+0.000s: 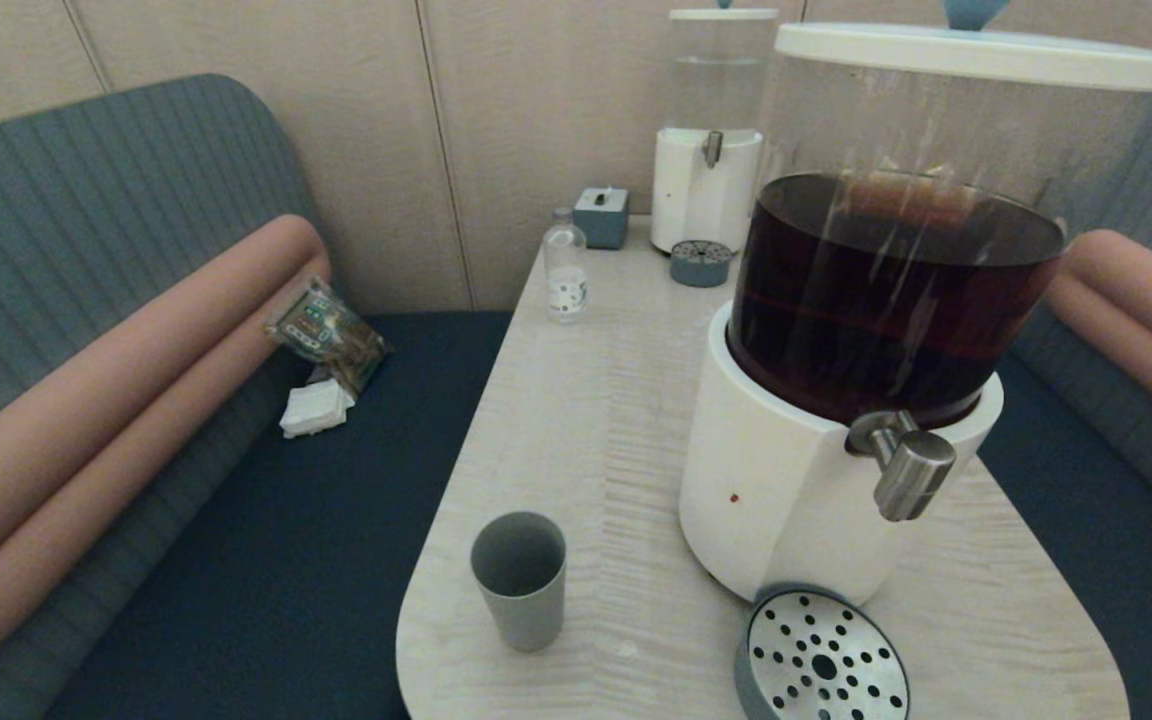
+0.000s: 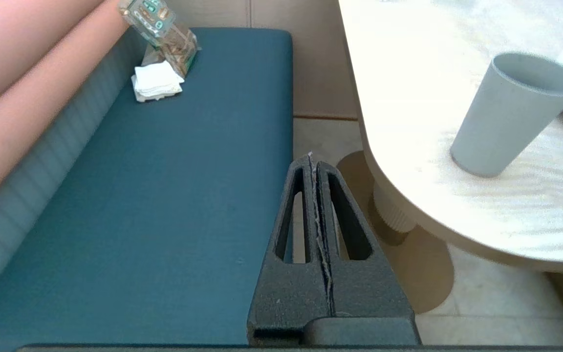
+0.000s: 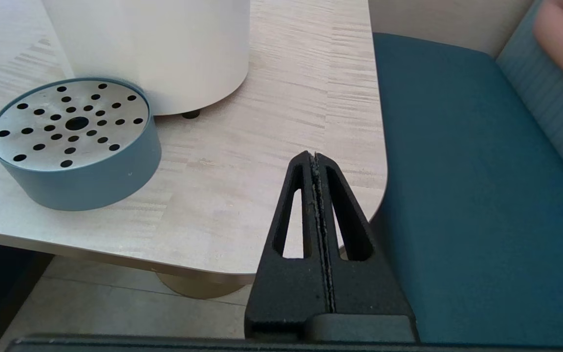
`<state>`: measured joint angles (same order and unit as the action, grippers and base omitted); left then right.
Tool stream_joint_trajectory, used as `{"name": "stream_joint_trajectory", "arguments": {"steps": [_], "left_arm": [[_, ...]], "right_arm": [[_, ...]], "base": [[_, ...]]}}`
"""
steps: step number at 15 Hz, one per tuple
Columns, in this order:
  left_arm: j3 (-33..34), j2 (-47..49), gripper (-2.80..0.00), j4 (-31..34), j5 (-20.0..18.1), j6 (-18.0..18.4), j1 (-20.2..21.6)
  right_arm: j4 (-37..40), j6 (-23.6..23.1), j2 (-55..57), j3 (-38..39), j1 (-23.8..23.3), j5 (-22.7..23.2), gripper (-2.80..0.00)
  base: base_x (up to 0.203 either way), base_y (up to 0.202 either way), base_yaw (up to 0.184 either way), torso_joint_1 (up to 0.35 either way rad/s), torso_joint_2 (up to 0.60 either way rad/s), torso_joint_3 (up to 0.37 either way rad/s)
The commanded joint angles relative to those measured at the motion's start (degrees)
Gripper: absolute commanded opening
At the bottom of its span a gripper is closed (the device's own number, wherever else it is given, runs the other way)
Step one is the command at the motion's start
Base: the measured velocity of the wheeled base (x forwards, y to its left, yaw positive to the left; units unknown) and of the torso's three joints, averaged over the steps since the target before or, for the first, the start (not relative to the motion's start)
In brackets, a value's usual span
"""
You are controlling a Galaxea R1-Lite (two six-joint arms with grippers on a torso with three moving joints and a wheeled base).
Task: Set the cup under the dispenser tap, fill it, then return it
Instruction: Pick up the cup
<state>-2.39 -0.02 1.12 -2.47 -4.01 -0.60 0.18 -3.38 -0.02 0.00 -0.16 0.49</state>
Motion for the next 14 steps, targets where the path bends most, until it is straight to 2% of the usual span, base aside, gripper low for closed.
{"name": "stream_joint_trajectory", "arguments": {"steps": [1,3,7,9,12,14], "left_arm": [[0.10,-0.06,-2.80,-0.33,0.10,-0.28,0.06],[0.45,0.02,-2.80,-1.05,0.71,-1.70,-0.01],[0.17,-0.06,-2.80,-1.25,0.33,-1.33,0.01],[-5.21,0.82,-2.80,-0.52,-1.65,-1.46,0.06],[-14.82,11.42,-2.80,-0.60,-4.90,-1.58,-0.15],[-17.17,20.78,-2.80,-5.77,-6.35,-1.65,-0.60]], "right_arm": [[0.00,-0.05,-0.24,0.53,0.06,0.04,-2.80],[0.00,-0.05,-0.24,0.56,-0.02,0.04,-2.80],[0.00,-0.05,-0.24,0.53,-0.01,0.04,-2.80],[0.00,-0.05,-0.16,0.53,-0.02,0.04,-2.80],[0.08,-0.48,-0.24,0.53,-0.01,0.04,-2.80],[0.00,-0.14,-0.24,0.53,-0.02,0.04,-2.80]], "base": [[0.000,0.000,0.000,0.000,0.00,0.000],[0.000,0.000,0.000,0.000,0.00,0.000],[0.000,0.000,0.000,0.000,0.00,0.000],[0.000,0.000,0.000,0.000,0.00,0.000],[0.000,0.000,0.000,0.000,0.00,0.000],[0.000,0.000,0.000,0.000,0.00,0.000]]}}
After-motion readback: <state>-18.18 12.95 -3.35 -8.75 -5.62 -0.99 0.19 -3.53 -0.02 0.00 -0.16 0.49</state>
